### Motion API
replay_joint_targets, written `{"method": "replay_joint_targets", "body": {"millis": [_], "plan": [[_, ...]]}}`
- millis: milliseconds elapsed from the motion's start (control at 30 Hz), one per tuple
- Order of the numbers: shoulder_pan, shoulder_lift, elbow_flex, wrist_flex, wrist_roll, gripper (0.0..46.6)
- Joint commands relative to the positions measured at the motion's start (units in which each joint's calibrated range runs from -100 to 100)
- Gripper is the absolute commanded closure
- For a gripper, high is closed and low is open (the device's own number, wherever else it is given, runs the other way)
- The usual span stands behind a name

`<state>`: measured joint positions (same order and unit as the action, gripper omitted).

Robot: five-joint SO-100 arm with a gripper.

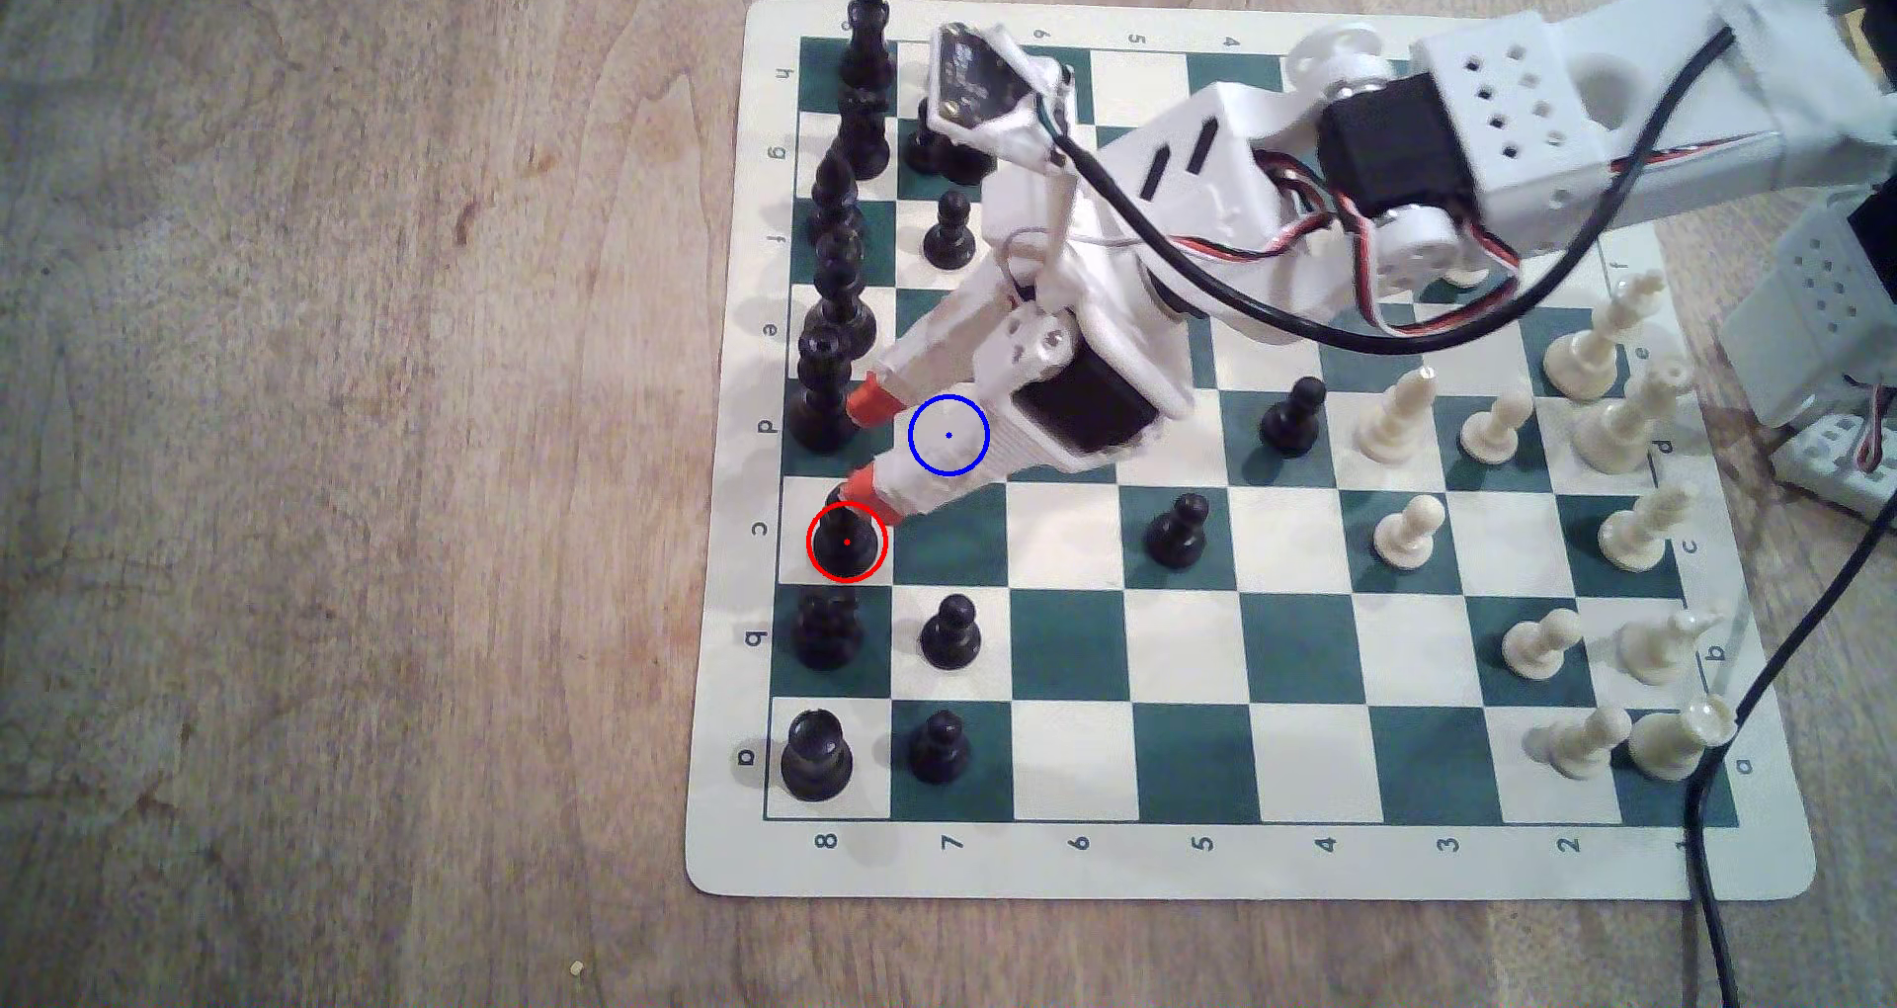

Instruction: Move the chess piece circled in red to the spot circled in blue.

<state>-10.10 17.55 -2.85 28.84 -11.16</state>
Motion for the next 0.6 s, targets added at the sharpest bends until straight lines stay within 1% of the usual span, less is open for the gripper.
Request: {"method": "replay_joint_targets", "body": {"millis": [0,300,567], "plan": [[-0.2,-0.2,-5.8,-1.7,0.1,32.6],[0.0,4.5,-9.0,-1.6,0.3,33.6],[0.4,6.4,-9.2,-2.2,0.3,33.9]]}}
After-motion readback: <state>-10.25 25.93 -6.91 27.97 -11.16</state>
